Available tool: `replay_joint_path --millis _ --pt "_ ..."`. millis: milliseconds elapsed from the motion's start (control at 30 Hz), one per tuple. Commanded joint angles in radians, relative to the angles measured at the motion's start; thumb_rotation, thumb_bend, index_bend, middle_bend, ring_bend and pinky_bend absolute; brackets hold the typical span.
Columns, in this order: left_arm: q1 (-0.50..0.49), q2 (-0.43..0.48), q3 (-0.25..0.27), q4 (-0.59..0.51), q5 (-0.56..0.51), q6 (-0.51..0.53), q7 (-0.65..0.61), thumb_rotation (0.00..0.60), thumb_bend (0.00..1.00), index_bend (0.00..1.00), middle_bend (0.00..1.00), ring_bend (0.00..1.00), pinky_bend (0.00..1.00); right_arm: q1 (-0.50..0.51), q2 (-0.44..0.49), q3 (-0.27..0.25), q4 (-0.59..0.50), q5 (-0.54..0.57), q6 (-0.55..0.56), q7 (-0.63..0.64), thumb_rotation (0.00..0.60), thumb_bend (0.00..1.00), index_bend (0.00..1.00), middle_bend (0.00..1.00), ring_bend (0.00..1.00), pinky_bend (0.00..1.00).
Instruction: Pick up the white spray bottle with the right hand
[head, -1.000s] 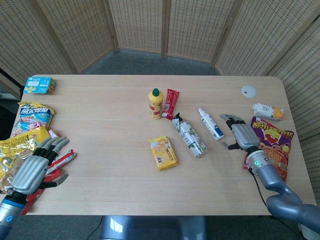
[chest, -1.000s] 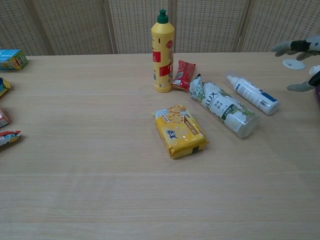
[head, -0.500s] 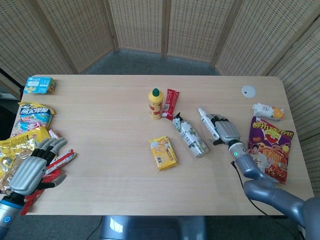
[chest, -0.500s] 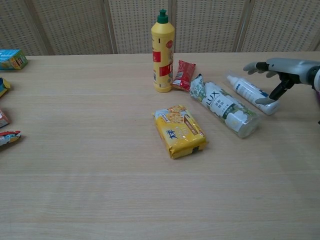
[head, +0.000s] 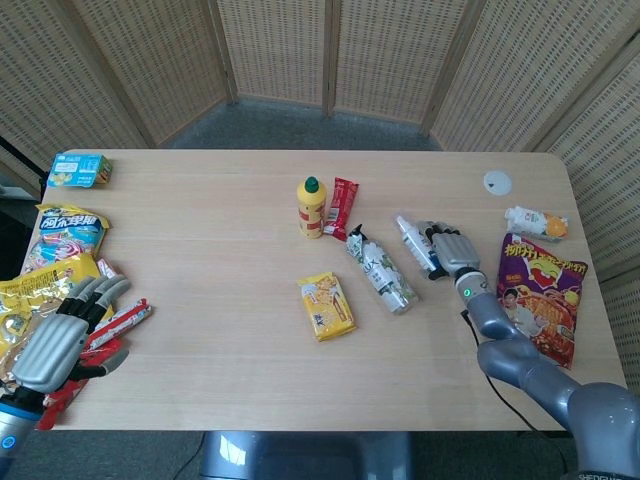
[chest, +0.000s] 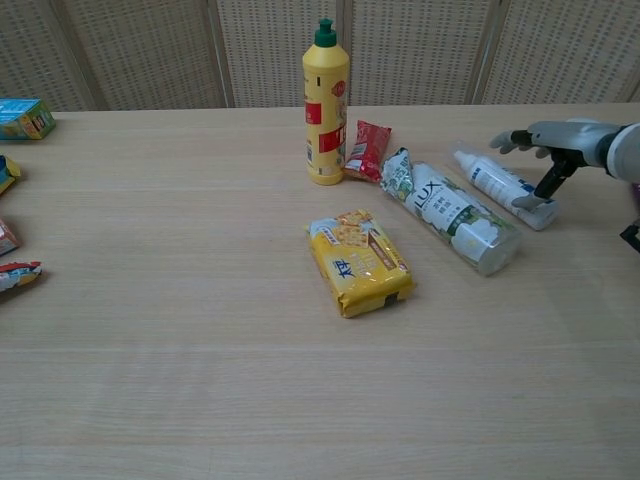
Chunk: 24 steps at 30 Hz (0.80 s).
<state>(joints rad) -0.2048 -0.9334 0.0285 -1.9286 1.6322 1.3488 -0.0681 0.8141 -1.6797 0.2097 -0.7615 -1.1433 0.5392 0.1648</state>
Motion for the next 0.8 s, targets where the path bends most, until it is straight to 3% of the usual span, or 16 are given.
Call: replay_joint_path --millis 33,267,433,633,800 --pt "0.001 0.000 0.001 0.000 0.002 0.002 -0.001 0.600 0.31 0.00 0.00 0.00 0.00 0.006 -0.013 -0.001 0.033 0.002 -0.023 0.004 0.600 0.29 0.00 0.00 0.00 0.00" --pt "0.002 0.004 0.003 -0.003 0.009 0.008 -0.004 0.600 0.31 0.00 0.00 0.00 0.00 0.001 -0.036 -0.005 0.093 0.014 -0.055 -0.007 0.600 0.30 0.00 0.02 0.00 0.01" --pt "0.004 0.007 0.004 -0.005 0.010 0.012 -0.005 0.600 0.31 0.00 0.00 0.00 0.00 -0.002 -0.046 0.001 0.118 0.013 -0.050 -0.005 0.600 0.30 0.05 0.17 0.01 0.22" --pt "0.003 0.006 0.004 -0.010 0.010 0.009 -0.001 0.600 0.31 0.00 0.00 0.00 0.00 -0.005 -0.052 0.005 0.139 0.010 -0.058 0.001 0.600 0.30 0.19 0.33 0.19 0.48" --pt "0.003 0.007 0.004 -0.012 0.008 0.009 0.001 0.600 0.31 0.00 0.00 0.00 0.00 -0.008 -0.058 0.006 0.152 0.004 -0.057 0.000 0.600 0.30 0.27 0.40 0.26 0.53"
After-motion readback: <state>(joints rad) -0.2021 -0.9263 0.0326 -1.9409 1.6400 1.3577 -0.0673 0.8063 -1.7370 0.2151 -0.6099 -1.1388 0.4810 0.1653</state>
